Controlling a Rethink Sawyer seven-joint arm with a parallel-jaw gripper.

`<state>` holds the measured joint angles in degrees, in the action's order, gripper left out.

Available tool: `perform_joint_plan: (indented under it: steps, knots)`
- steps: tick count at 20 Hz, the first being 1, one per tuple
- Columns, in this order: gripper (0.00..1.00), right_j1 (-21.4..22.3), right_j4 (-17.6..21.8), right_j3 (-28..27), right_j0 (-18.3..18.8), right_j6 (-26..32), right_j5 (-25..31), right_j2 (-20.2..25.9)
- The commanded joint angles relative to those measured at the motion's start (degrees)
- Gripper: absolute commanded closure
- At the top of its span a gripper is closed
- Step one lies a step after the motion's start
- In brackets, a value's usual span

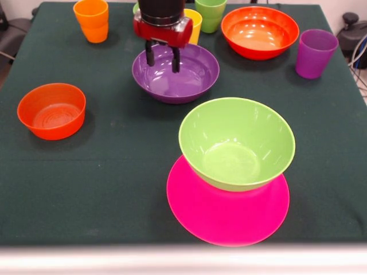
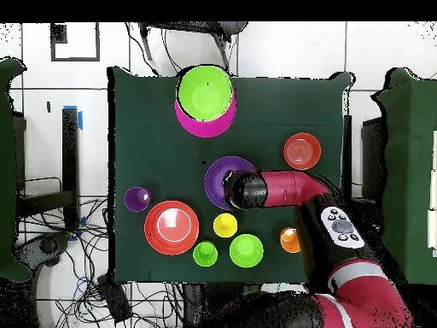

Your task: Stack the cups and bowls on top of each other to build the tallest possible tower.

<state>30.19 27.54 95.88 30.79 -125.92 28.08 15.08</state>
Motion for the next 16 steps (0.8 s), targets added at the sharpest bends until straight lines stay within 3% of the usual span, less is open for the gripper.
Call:
perform_joint_plan:
  steps: [1, 5, 11, 16]
  knots:
    - [0.0, 3.09, 0.77, 2.0, 0.87, 9.55, 7.06, 5.06]
    - [0.0, 4.68, 1.2, 3.84, 1.12, 9.18, 6.68, 5.04]
    - [0.0, 3.68, 1.89, 1.02, 2.66, 12.01, 9.01, 5.14]
    - [0.0, 1.49, 3.4, 0.51, 3.92, 12.57, 7.36, 5.15]
